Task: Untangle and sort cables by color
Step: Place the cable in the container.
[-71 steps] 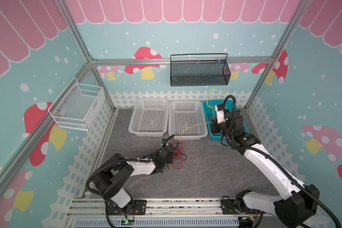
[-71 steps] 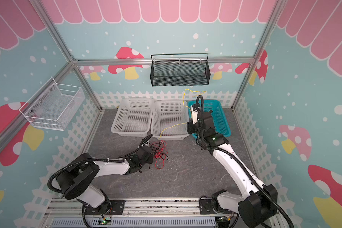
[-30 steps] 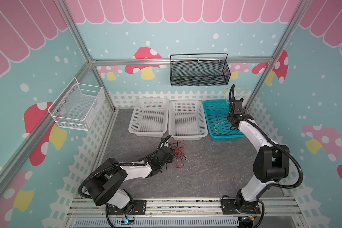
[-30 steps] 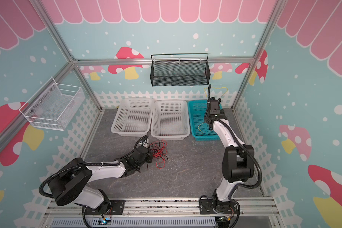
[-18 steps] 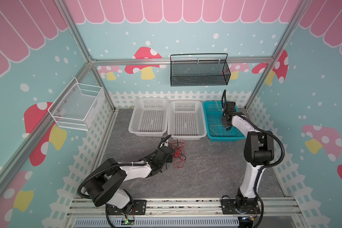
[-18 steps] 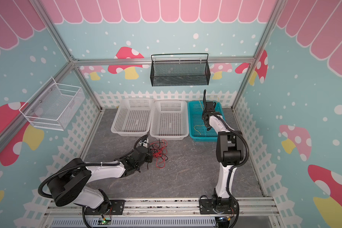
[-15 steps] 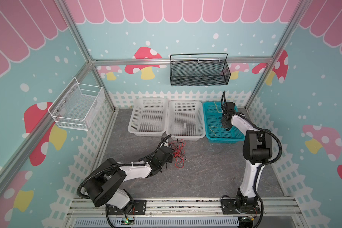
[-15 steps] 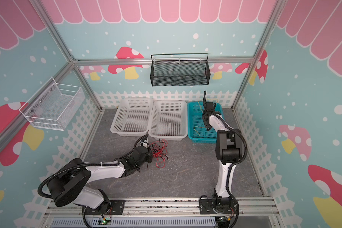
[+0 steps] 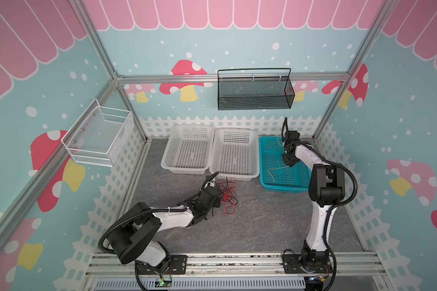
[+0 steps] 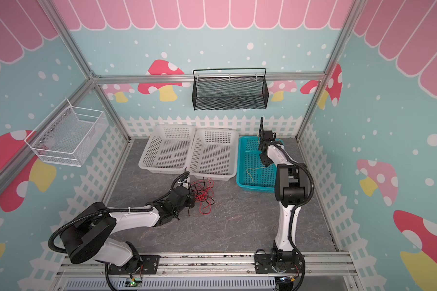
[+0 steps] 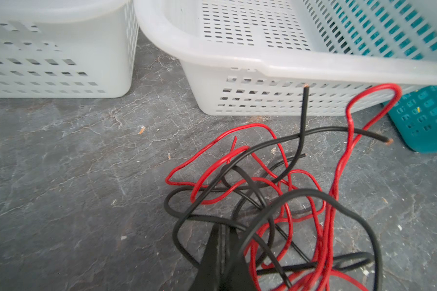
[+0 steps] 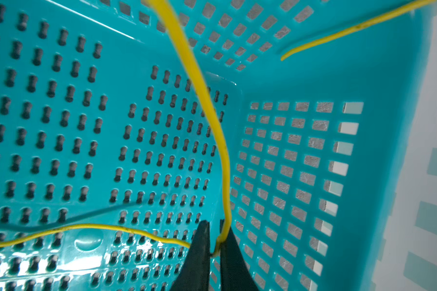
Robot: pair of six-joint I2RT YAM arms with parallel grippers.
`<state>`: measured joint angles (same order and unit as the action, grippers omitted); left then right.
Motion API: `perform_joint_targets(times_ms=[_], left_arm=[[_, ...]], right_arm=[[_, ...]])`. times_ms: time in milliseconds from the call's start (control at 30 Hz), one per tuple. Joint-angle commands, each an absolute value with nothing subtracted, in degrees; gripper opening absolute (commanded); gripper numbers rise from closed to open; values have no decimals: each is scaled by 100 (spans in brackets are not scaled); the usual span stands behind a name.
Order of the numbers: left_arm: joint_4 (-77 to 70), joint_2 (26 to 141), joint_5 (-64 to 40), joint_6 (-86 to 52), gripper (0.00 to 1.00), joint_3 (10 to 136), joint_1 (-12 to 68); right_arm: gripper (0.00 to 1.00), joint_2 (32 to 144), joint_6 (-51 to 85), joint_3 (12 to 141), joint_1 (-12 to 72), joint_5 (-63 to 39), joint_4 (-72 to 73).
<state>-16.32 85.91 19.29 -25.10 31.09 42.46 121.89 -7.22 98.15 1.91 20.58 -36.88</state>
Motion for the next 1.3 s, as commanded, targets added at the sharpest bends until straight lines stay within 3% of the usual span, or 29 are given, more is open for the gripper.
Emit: perform_joint_targets(times_ms=[0, 333, 900, 1267], left_arm=[[-1676, 8456, 1925, -2497, 0, 3015, 4263], [-1683, 8352, 1969, -2505, 0, 2927, 4263], [-1867, 8359, 1863, -2504, 0, 2833, 4263], [-2052, 8420, 1863, -2540, 0, 2760, 4263]], right_arm=[[12, 12387, -726, 10021, 185, 2133, -3904], [6, 12456, -765, 10380, 185, 2056, -3781], [1, 10151, -179, 9176, 182, 1608, -3470], [0, 9678, -18, 9067, 181, 681, -4381]])
